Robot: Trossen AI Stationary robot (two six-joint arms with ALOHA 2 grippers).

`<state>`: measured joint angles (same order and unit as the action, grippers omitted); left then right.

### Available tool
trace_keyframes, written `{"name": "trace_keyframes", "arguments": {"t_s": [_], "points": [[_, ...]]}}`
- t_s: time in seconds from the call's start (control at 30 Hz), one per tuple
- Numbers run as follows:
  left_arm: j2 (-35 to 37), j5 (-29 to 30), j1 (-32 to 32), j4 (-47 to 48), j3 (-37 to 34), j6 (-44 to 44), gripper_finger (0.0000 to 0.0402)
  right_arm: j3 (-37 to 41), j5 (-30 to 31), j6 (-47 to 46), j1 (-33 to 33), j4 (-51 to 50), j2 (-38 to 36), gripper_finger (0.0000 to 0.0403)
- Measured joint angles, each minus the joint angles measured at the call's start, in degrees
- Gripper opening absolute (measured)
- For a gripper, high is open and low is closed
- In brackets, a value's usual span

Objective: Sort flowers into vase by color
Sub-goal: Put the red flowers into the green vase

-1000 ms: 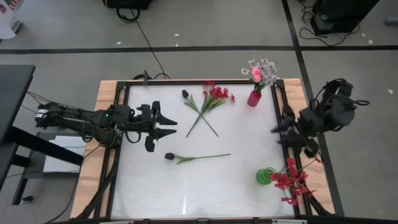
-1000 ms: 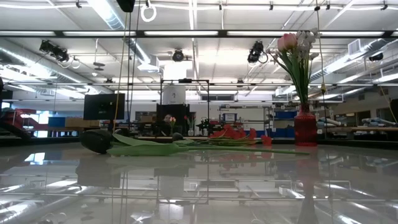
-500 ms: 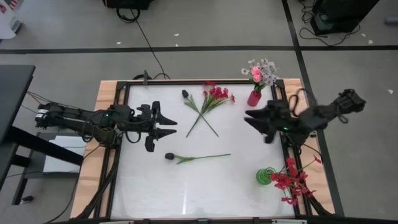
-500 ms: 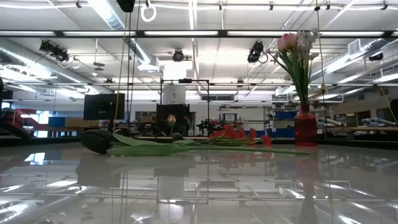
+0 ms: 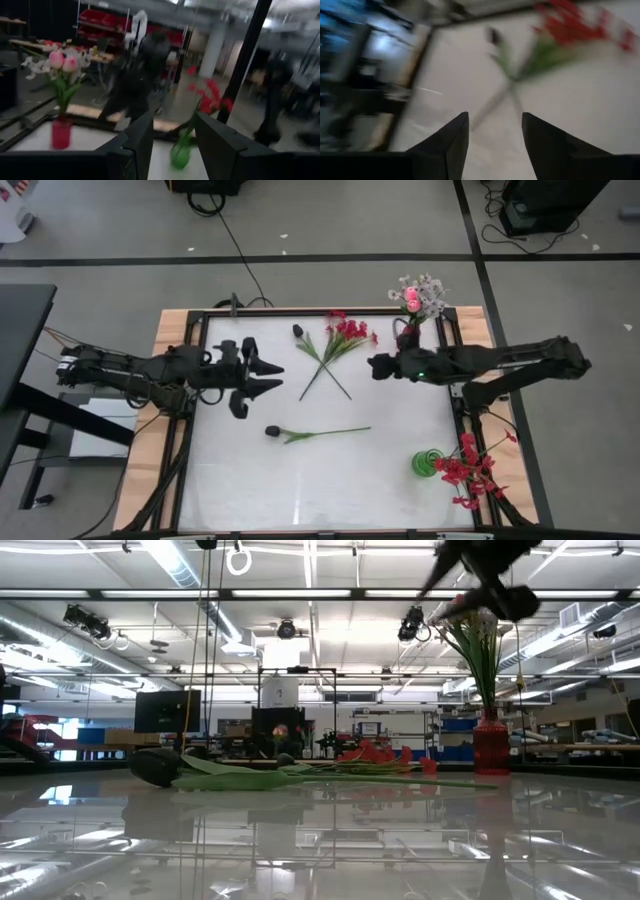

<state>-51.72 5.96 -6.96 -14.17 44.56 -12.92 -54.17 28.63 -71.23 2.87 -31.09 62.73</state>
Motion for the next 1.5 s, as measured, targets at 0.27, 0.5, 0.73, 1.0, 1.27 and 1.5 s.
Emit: {"name": "trace_keyframes", "arguments": {"t_s": [0.27,0.5,0.73,1.0,1.27,1.5], "points": [[0.06,-2.19,0.0,-3.98,0.0,-1.81,0.0149,0.0,-4.14,-15.65,-0.99,-17.91,1.65,0.018],[-3.0,12.95,3.45,10.35,0.01,-10.04,0.0142,0.02,-5.71,-18.38,-1.48,-26.15,1.78,0.018],[-19.28,6.33,13.47,11.55,-0.04,-16.98,0.0137,0.02,-6.29,-18.62,-1.6,-26.48,1.78,0.018],[-36.1,-0.94,22.32,10.96,5.24,-22.9,0.0137,0.02,-10.62,-18.6,-1.89,-26.5,1.78,0.018],[-50.59,-5.14,25.99,19.08,20.33,-18.11,0.0191,0.04,-12.57,-17.74,-0.83,-26.49,1.78,0.018],[-61.15,-5.1,27.44,34.9,35.16,-15.98,0.0212,0.04,-14.87,-15.93,0.65,-26.52,1.78,0.018]]}}
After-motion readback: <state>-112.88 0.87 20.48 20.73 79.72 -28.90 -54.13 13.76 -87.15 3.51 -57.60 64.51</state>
